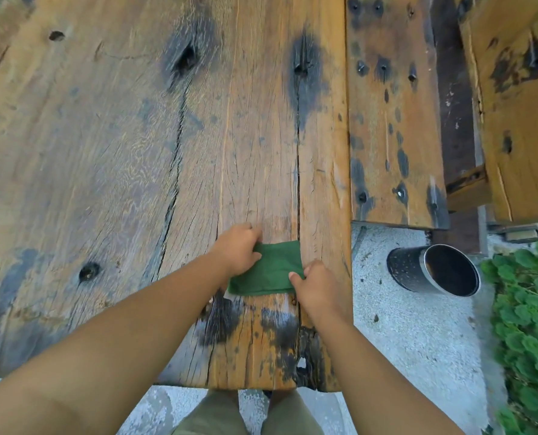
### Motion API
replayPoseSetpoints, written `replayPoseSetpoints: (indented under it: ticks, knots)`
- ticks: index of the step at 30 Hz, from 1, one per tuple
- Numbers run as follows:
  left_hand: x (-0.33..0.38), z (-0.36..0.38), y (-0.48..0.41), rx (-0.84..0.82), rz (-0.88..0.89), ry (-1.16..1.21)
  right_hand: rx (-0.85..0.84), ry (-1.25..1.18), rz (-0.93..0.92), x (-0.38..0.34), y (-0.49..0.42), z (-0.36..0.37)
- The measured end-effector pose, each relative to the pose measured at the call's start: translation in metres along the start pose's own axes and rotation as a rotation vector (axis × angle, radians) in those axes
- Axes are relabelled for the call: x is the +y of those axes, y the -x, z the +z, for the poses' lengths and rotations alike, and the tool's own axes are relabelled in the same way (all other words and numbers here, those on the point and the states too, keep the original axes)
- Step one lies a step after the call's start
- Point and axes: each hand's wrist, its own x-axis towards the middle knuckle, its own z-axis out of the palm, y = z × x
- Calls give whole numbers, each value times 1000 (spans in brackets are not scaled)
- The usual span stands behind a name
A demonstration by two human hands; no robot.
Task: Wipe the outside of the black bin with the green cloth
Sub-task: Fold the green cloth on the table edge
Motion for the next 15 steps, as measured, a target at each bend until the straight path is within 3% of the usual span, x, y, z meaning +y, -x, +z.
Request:
replayPoseSetpoints:
  ticks: [7,15]
  knots:
    - [-18,19,9,-4,-84,73,71,-90,-51,-9,-9,5]
    - [-14,54,59,95,-330,371,35,-64,-312,-31,-37,-3]
